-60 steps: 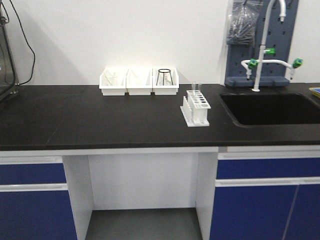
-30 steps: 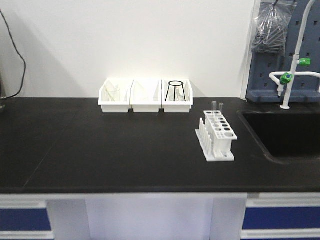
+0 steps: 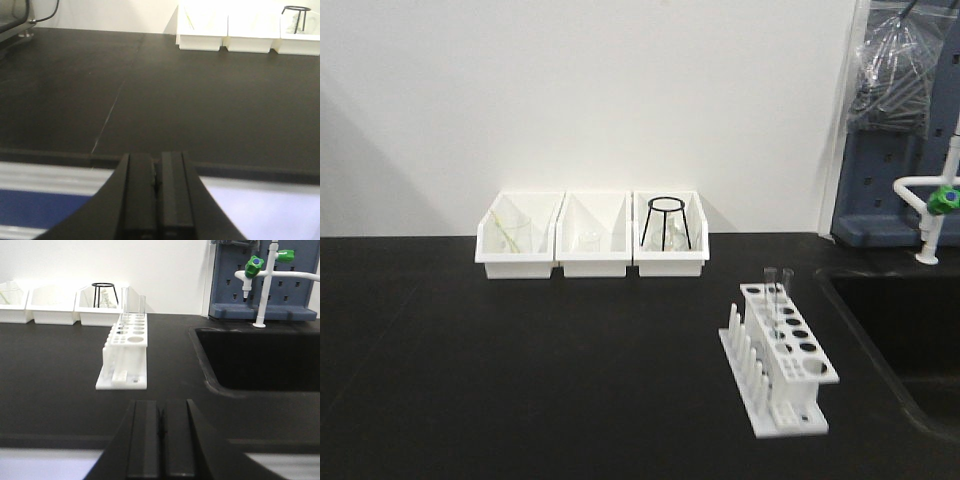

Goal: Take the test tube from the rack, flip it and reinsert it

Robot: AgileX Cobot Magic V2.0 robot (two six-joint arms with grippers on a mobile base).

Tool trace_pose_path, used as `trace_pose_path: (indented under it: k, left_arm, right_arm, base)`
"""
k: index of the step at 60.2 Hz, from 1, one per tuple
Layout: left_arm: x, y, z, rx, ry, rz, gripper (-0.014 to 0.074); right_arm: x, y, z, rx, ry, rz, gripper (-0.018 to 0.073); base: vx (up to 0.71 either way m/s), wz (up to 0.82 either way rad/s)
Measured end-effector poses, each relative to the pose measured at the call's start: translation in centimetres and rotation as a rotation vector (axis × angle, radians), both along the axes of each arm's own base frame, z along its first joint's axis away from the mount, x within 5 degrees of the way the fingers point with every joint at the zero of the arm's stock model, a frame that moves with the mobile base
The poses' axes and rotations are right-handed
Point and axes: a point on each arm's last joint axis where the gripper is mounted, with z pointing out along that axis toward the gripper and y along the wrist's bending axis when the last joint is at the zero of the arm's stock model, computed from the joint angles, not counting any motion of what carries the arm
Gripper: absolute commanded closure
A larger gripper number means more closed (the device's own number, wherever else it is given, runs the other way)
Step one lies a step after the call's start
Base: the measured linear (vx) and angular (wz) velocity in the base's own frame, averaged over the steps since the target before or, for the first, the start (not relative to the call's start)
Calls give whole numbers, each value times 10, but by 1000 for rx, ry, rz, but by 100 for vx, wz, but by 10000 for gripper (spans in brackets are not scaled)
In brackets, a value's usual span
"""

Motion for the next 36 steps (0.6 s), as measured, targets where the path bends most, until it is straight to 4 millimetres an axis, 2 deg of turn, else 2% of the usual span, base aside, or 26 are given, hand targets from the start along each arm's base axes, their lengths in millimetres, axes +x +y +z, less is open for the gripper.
trace_pose_path:
  k: [21,36]
  left_arm:
    - [0,0,0,0,0,0,603]
    - [0,0,0,0,0,0,603]
  right_arm:
    - [0,0,0,0,0,0,568]
    - [0,0,0,1,0,0,568]
  base:
    - [42,2]
    - [29,2]
